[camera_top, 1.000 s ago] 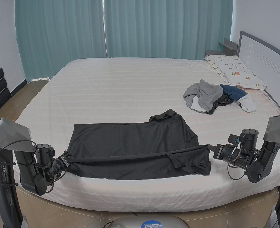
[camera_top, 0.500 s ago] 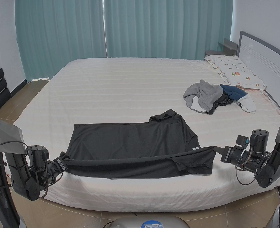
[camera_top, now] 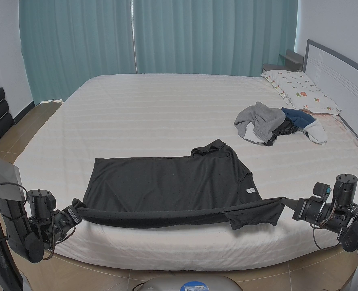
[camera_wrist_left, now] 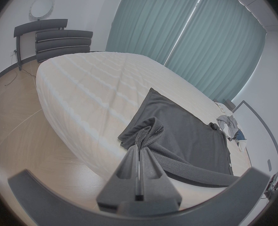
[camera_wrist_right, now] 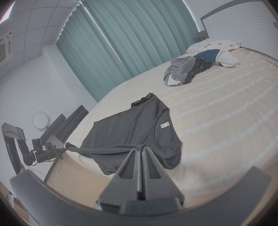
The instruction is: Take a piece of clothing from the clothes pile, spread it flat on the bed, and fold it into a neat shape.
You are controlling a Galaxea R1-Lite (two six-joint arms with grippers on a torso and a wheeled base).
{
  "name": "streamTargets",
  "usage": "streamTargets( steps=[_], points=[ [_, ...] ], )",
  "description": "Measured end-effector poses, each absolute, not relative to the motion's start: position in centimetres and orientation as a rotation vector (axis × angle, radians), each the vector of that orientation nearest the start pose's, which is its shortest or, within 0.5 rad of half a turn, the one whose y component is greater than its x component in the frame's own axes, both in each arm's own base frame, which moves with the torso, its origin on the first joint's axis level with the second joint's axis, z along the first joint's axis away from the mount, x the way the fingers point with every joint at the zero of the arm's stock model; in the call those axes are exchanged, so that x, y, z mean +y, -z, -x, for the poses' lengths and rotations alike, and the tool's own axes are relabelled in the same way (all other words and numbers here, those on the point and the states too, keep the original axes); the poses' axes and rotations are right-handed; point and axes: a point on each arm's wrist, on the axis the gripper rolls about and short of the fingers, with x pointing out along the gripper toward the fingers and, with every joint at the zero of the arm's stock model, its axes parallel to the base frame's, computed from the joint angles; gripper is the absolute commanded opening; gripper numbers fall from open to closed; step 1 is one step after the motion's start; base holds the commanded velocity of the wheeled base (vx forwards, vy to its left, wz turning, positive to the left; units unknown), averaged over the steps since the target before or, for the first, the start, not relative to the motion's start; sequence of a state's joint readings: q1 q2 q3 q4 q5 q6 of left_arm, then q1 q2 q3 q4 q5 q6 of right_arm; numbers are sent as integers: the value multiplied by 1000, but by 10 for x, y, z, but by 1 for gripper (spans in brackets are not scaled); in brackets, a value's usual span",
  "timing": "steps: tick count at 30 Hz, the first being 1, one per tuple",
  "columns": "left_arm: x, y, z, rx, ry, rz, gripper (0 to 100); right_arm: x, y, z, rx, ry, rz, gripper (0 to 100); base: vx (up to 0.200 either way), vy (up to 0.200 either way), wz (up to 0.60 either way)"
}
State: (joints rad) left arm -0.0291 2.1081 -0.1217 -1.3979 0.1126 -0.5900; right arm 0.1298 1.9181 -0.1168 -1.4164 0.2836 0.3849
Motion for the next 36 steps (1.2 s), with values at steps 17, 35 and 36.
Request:
streamTargets(
  steps=[17, 35, 36],
  points=[
    [-6, -8, -278, 458, -221, 545, 0, 44, -40, -279, 429, -330, -402, 0, 0, 0, 0],
    [-11, 29, -331, 436, -211, 542, 0, 56, 4, -336, 438, -337, -409, 0, 0, 0, 0],
    [-11, 30, -332, 436, -211, 541, 0, 57, 6, -337, 439, -337, -409, 0, 0, 0, 0]
  ],
)
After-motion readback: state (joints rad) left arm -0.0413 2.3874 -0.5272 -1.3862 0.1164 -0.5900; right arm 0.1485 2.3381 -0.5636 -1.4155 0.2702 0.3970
